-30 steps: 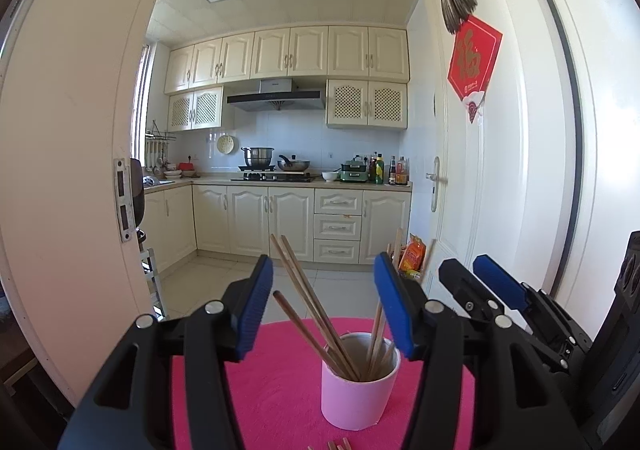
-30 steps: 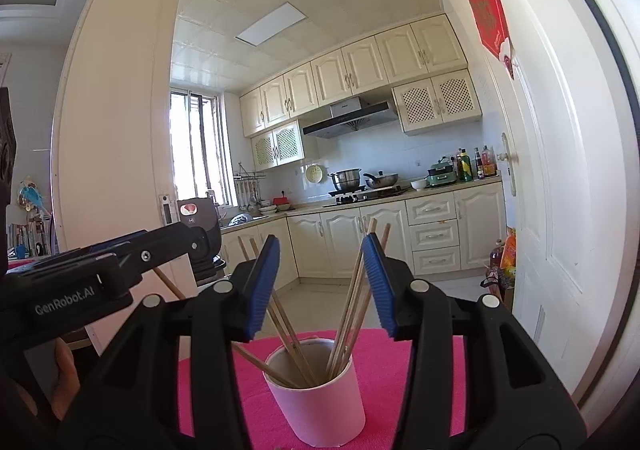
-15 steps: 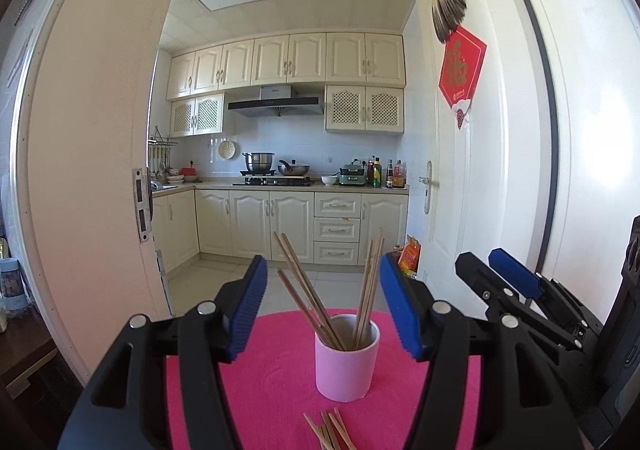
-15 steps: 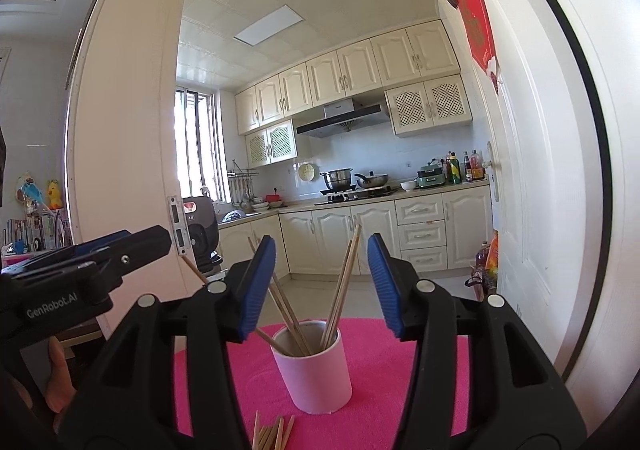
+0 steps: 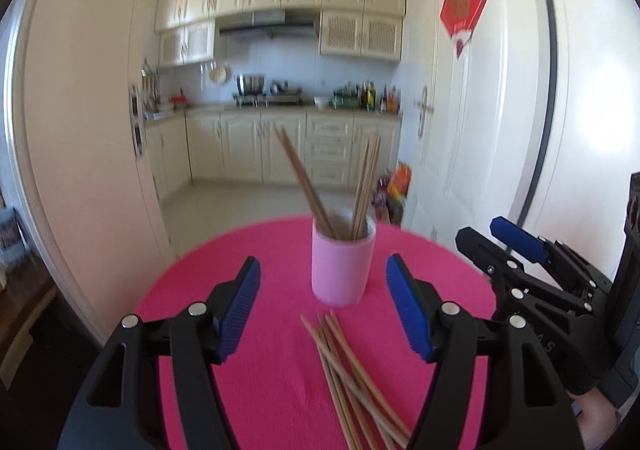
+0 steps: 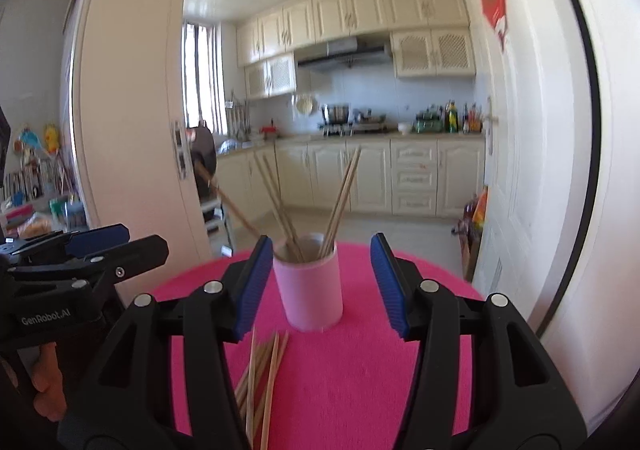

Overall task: Organize utensils
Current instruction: 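Lower both tools to the pile and grasp one chopstick in each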

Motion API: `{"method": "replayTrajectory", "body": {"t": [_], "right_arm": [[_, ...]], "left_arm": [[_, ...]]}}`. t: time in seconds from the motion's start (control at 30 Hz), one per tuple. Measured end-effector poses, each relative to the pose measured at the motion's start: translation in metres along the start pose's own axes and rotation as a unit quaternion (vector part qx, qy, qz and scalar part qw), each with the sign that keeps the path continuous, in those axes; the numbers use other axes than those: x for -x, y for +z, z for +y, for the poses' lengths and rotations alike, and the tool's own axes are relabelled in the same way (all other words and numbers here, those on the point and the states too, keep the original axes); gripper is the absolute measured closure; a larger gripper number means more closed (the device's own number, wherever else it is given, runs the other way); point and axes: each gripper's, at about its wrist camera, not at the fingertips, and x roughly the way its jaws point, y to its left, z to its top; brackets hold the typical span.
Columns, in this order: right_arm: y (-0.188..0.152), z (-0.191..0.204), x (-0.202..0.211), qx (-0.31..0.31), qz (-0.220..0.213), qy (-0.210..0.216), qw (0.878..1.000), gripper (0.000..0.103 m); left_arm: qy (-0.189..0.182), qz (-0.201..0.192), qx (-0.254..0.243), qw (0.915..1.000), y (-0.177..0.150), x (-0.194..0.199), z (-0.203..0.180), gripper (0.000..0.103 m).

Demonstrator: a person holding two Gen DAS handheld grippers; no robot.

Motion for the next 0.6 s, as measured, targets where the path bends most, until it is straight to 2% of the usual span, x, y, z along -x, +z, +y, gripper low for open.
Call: {"method": "replayTrajectory", "body": {"t": [0.1,0.17,0.27,0.33,0.37,0.5,0.6], "right_arm": [[-0.015,0.005,-0.022,0.014,0.084,0.015,0.996,0.052],[-0.028,0.013,-0.039,0.034,0.145,0.018,0.989,0.052],[-0.046,0.023,-0.057,0.046,0.203,0.03,0.978,0.053],[-0.056,0.03,-0.066,0.053,0.232,0.043,0.97,0.06],[-0.06,0.034,-0.071,0.056,0.245,0.045,0.967,0.068],[-0.074,0.043,-0.084,0.065,0.282,0.054,0.956,0.07],[-0.082,0.047,-0.088,0.066,0.299,0.058,0.95,0.074]], "left_arm": [[0.002,0.056,0.025,0.9981,-0.016,-0.015,0.017,0.039],[-0.002,0.089,0.041,0.9952,-0.026,-0.024,0.027,0.039],[-0.011,0.135,0.06,0.9889,-0.043,-0.038,0.038,0.039],[-0.013,0.168,0.066,0.9835,-0.054,-0.048,0.044,0.039],[-0.01,0.182,0.067,0.9809,-0.06,-0.053,0.046,0.039],[-0.009,0.227,0.061,0.9719,-0.076,-0.067,0.051,0.039],[-0.011,0.242,0.064,0.9681,-0.084,-0.072,0.053,0.039]]}}
